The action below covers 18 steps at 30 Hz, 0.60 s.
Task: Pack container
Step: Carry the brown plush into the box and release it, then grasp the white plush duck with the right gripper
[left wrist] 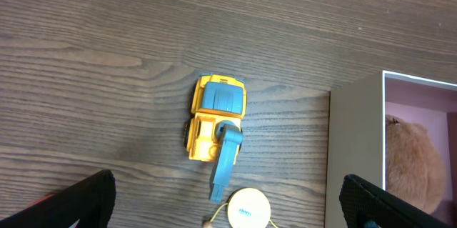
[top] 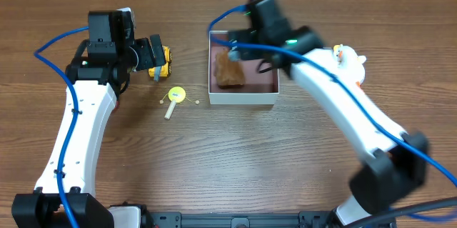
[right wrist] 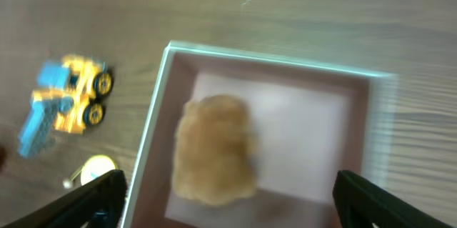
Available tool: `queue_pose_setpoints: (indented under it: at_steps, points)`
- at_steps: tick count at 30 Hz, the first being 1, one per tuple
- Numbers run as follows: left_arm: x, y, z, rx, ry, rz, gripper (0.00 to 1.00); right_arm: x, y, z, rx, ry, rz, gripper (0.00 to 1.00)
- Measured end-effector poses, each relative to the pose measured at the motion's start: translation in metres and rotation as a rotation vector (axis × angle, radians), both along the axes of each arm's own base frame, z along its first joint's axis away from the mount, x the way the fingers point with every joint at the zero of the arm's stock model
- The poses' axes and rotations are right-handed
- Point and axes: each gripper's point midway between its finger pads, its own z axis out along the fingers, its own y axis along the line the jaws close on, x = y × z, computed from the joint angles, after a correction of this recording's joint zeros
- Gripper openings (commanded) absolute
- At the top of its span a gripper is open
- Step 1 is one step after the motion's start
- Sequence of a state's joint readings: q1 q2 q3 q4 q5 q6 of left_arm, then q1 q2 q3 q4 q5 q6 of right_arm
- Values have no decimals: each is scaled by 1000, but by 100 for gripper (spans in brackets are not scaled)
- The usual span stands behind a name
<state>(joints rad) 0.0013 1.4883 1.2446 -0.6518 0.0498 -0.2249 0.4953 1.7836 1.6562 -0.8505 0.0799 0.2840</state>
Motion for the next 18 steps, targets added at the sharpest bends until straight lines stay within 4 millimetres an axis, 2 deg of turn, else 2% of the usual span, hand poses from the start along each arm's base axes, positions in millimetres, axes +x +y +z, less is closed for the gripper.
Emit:
queue_pose_setpoints:
  at_steps: [2,4,5,7,8,9,11,12,14,17,18]
  points:
    - [0,0,0,0,0,0,100,6,-50,29,-11,-43,-109,100]
    - [0,0,0,0,0,0,100,17,-120,43,-37,-56,-261,100]
    - [0,0,0,0,0,0,100,20,-160,39,-55,-37,-347,100]
    - [0,0,0,0,0,0,100,19,-223,21,-78,35,-483,100]
    - [0,0,0,0,0,0,100,18,-251,7,-81,81,-541,100]
    - [0,0,0,0,0,0,100,17,-269,-6,-81,121,-574,100]
    - [0,0,0,0,0,0,100,18,-295,-42,-53,216,-588,100]
    - [0,0,0,0,0,0,100,18,-300,-58,-40,257,-581,100]
    - [0,0,0,0,0,0,100,17,-303,-86,-24,332,-564,100]
    - [0,0,0,0,0,0,100,11,-293,-125,-14,446,-510,100]
    - [0,0,0,0,0,0,100,10,-291,-131,-14,461,-501,99]
